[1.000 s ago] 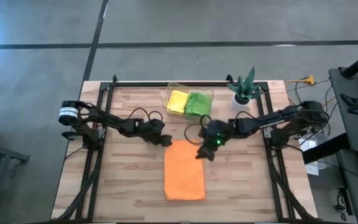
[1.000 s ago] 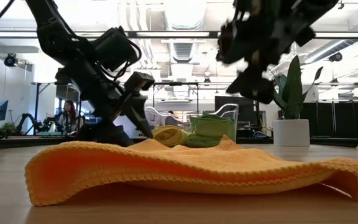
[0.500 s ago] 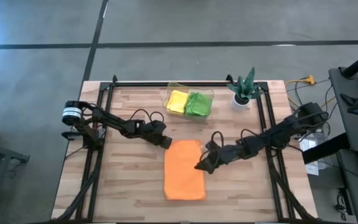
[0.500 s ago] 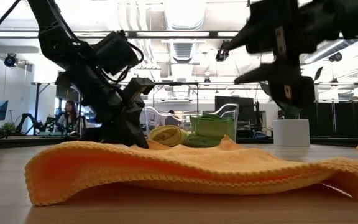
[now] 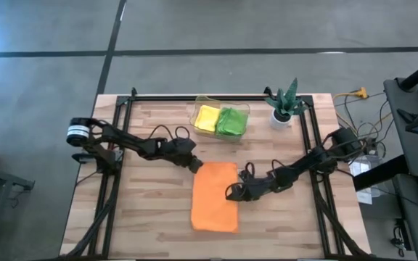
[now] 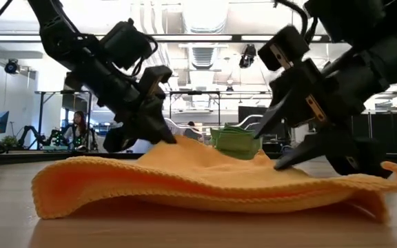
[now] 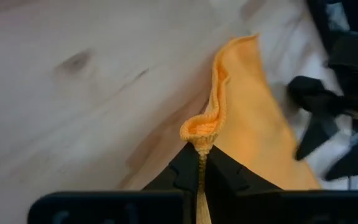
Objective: Fold microfiber towels
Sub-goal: Fold the orange microfiber towel
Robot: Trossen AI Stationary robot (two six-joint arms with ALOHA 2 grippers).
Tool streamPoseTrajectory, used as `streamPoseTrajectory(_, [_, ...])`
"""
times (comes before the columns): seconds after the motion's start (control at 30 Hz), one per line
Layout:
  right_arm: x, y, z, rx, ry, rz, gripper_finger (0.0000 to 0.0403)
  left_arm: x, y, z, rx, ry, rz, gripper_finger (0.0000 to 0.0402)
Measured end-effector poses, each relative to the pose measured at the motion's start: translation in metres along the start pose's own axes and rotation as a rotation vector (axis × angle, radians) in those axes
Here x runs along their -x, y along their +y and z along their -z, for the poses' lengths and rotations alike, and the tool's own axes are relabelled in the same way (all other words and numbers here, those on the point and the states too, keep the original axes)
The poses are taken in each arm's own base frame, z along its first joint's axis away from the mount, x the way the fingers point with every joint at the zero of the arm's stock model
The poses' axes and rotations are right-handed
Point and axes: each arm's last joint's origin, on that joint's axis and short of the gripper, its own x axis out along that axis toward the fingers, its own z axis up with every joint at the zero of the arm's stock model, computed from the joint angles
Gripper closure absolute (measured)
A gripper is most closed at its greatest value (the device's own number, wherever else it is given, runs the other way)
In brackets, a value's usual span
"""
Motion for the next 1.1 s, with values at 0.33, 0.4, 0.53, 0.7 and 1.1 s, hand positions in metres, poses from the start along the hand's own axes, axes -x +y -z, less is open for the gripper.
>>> streamPoseTrajectory(0.33, [-0.004,0.001,0.001,0.025,-0.041,0.168,0.0232,0.026,-0.025,-0.010,-0.215,-0.091,0.130,0.0401])
streamPoseTrajectory(0.4, [-0.004,0.003,0.000,0.043,-0.052,0.202,0.0233,0.033,-0.033,-0.012,-0.279,-0.122,0.165,0.0401])
streamPoseTrajectory(0.53, [-0.004,0.005,0.000,0.062,-0.074,0.228,0.0233,0.046,-0.041,-0.013,-0.366,-0.157,0.207,0.0401])
streamPoseTrajectory(0.7, [-0.003,0.005,-0.001,0.066,-0.096,0.233,0.0233,0.050,-0.045,-0.010,-0.405,-0.150,0.232,0.0401])
streamPoseTrajectory(1.1, [0.021,0.030,-0.003,0.219,-0.097,0.138,0.0233,0.034,-0.036,0.006,-0.378,-0.054,0.200,0.0402])
